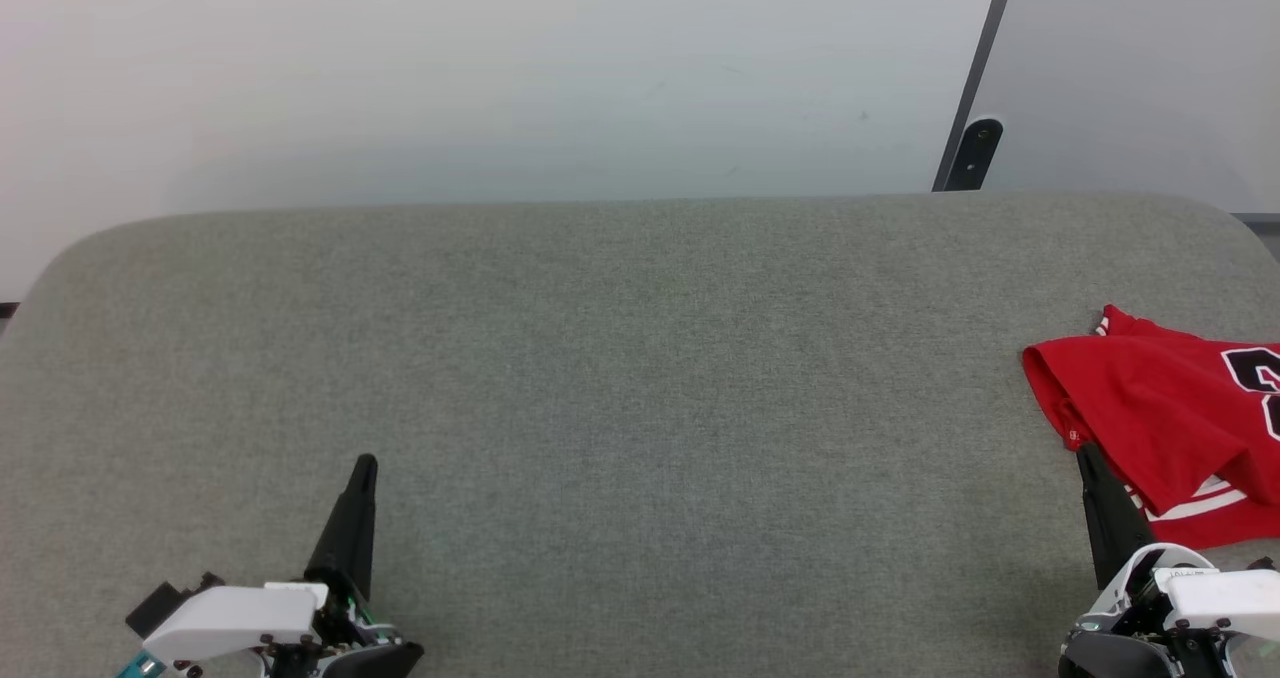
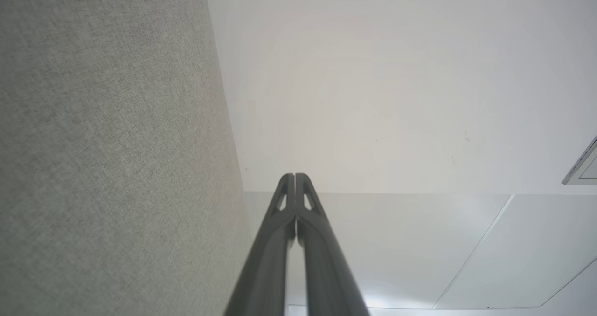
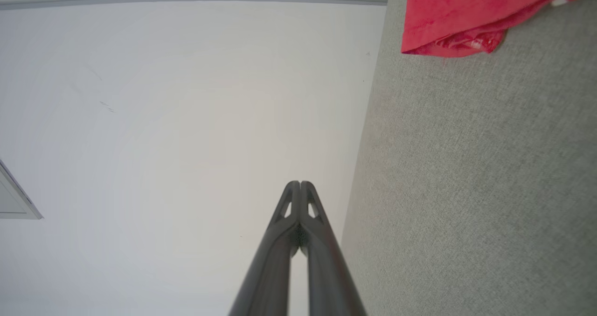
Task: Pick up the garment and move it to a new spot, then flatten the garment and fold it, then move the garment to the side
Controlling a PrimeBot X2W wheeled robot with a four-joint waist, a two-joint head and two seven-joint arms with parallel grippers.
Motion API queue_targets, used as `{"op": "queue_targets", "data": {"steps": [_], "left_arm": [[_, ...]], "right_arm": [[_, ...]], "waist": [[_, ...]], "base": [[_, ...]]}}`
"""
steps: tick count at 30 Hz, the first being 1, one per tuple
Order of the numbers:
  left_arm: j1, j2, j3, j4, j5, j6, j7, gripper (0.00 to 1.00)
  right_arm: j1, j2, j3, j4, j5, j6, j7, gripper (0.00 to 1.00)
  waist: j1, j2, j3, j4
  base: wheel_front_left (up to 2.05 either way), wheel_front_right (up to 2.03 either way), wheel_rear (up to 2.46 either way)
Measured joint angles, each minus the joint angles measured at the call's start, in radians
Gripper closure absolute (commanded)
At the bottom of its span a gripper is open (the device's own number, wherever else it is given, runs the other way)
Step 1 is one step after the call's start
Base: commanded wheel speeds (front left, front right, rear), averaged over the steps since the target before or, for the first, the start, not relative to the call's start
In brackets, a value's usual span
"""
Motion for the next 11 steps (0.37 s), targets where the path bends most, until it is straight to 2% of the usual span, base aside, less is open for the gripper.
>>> {"op": "queue_targets", "data": {"steps": [11], "left_arm": [[0.000,0.000,0.000,0.000,0.000,0.000,0.000,1.00]], "right_arm": [[0.000,0.000,0.000,0.000,0.000,0.000,0.000,1.00]], "waist": [[0.0000,0.0000,0.000,0.000]], "base": [[0.00,0.00,0.00]]}}
